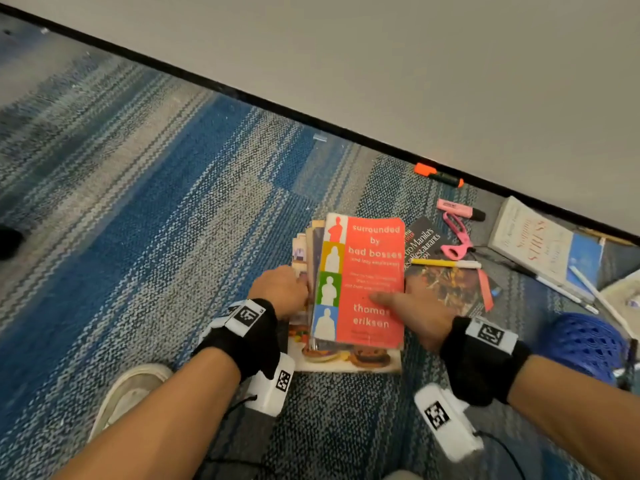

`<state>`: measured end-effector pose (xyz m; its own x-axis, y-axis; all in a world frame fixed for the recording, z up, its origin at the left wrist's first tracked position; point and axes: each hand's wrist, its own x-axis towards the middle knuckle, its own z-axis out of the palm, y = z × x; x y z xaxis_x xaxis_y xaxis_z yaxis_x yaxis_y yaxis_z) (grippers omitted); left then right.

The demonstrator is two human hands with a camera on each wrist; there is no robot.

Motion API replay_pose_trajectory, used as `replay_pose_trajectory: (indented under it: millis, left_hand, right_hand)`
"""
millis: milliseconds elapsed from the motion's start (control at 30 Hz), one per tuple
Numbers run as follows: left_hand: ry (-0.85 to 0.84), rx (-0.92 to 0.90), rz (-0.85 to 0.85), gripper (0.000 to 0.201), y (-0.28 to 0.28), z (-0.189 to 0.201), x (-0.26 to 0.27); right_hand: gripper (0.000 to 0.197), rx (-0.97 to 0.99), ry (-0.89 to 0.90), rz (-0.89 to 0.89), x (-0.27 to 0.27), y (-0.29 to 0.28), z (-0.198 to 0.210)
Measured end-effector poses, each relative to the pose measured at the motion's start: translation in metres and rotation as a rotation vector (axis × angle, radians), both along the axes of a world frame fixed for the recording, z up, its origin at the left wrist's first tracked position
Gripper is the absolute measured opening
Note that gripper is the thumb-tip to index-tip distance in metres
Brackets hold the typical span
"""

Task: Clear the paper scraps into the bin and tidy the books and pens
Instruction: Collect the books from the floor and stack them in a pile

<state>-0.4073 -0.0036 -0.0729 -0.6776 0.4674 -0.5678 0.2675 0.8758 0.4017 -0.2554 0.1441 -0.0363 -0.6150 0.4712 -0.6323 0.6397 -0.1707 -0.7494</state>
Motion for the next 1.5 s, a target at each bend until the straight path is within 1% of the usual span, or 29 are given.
replay_pose_trajectory:
  millis: [67, 100, 133, 200, 233, 300, 333, 400, 433, 533, 633, 700, 767, 833, 867, 900, 933, 967, 1033, 1067, 1133, 1167, 1200, 1300, 1367, 1433, 1467, 1500]
  left_hand:
    - [-0.033, 0.087, 0.094, 0.054, 0.006, 0.001, -0.01]
    - [-0.051, 0.15, 0.12, 0.056, 0.009, -0.001, -0.015]
    - [-0.069, 0.204, 0.129, 0.059, 0.013, -0.002, -0.018]
    - [-0.075, 0.237, 0.099, 0.07, 0.019, -0.002, -0.022]
    - [-0.042, 0.227, 0.084, 0.068, 0.022, 0.001, -0.023]
    - [0.075, 0.23, 0.09, 0.054, 0.03, 0.007, -0.027]
    - [0.102, 0.267, 0.11, 0.048, 0.035, 0.012, -0.03]
    - [0.043, 0.368, 0.168, 0.044, 0.043, 0.02, -0.035]
    - [-0.008, 0.409, 0.196, 0.045, 0.046, 0.021, -0.038]
    - [-0.133, 0.462, 0.251, 0.047, 0.048, 0.022, -0.038]
    - [-0.173, 0.511, 0.306, 0.053, 0.046, 0.022, -0.034]
    - [-0.194, 0.504, 0.319, 0.055, 0.044, 0.017, -0.035]
    - [-0.197, 0.467, 0.315, 0.067, 0.04, 0.012, -0.036]
    - [-0.159, 0.4, 0.299, 0.085, 0.036, 0.003, -0.036]
    - [-0.14, 0.382, 0.295, 0.09, 0.037, -0.005, -0.037]
    - [-0.128, 0.378, 0.301, 0.088, 0.036, -0.009, -0.037]
    - [-0.125, 0.402, 0.31, 0.083, 0.038, -0.009, -0.038]
    - [-0.14, 0.447, 0.329, 0.076, 0.042, -0.008, -0.044]
    - [-0.224, 0.552, 0.401, 0.064, 0.048, 0.008, -0.056]
    - [-0.266, 0.584, 0.451, 0.063, 0.052, 0.016, -0.064]
    - [-0.271, 0.591, 0.501, 0.06, 0.057, 0.028, -0.076]
    - [-0.243, 0.568, 0.488, 0.067, 0.058, 0.031, -0.08]
    - [-0.204, 0.534, 0.465, 0.068, 0.06, 0.032, -0.082]
    - [-0.161, 0.493, 0.432, 0.062, 0.064, 0.03, -0.08]
    - [-0.172, 0.511, 0.423, 0.064, 0.066, 0.028, -0.077]
    - [-0.15, 0.494, 0.396, 0.072, 0.07, 0.03, -0.073]
    - [-0.097, 0.466, 0.366, 0.075, 0.074, 0.032, -0.071]
    - [-0.015, 0.436, 0.323, 0.074, 0.078, 0.034, -0.068]
  right_hand:
    - [0.025, 0.043, 0.014, 0.008, -0.021, 0.01, 0.003]
    - [0.023, 0.062, 0.024, 0.027, -0.031, 0.016, 0.006]
    - [0.016, 0.084, 0.022, 0.051, -0.042, 0.02, 0.009]
    - [0.009, 0.157, -0.005, 0.069, -0.06, 0.031, 0.009]
    - [0.011, 0.205, -0.025, 0.074, -0.067, 0.037, 0.006]
    - [0.034, 0.297, -0.064, 0.1, -0.076, 0.047, -0.001]
    - [0.035, 0.327, -0.063, 0.097, -0.08, 0.047, 0.0]
    - [0.022, 0.342, -0.043, 0.078, -0.083, 0.042, 0.003]
    - [0.023, 0.342, -0.027, 0.073, -0.083, 0.039, 0.002]
    - [0.032, 0.299, 0.034, 0.102, -0.075, 0.037, -0.003]
    - [0.046, 0.214, 0.075, 0.132, -0.065, 0.039, -0.011]
    - [0.051, 0.159, 0.099, 0.132, -0.059, 0.041, -0.013]
    - [0.05, 0.101, 0.097, 0.114, -0.054, 0.046, -0.015]
    - [0.041, 0.104, 0.075, 0.135, -0.055, 0.05, -0.014]
    - [0.034, 0.122, 0.074, 0.155, -0.059, 0.052, -0.013]
    - [0.026, 0.149, 0.075, 0.166, -0.064, 0.054, -0.013]
    - [0.021, 0.166, 0.088, 0.158, -0.07, 0.057, -0.013]
    - [0.02, 0.177, 0.108, 0.136, -0.079, 0.061, -0.011]
    - [0.025, 0.15, 0.145, 0.074, -0.096, 0.067, -0.006]
    - [0.028, 0.127, 0.159, 0.047, -0.104, 0.069, -0.005]
    - [0.029, 0.071, 0.174, 0.026, -0.115, 0.07, -0.005]
    - [0.029, 0.046, 0.174, 0.018, -0.118, 0.069, -0.006]
    - [0.029, 0.02, 0.18, 0.007, -0.12, 0.069, -0.008]
    - [0.029, -0.04, 0.197, -0.022, -0.117, 0.074, -0.01]
    - [0.029, -0.041, 0.194, -0.015, -0.112, 0.08, -0.012]
    - [0.032, 0.0, 0.179, 0.014, -0.105, 0.086, -0.012]
    - [0.035, 0.058, 0.165, 0.047, -0.1, 0.09, -0.012]
    - [0.041, 0.155, 0.137, 0.089, -0.095, 0.096, -0.011]
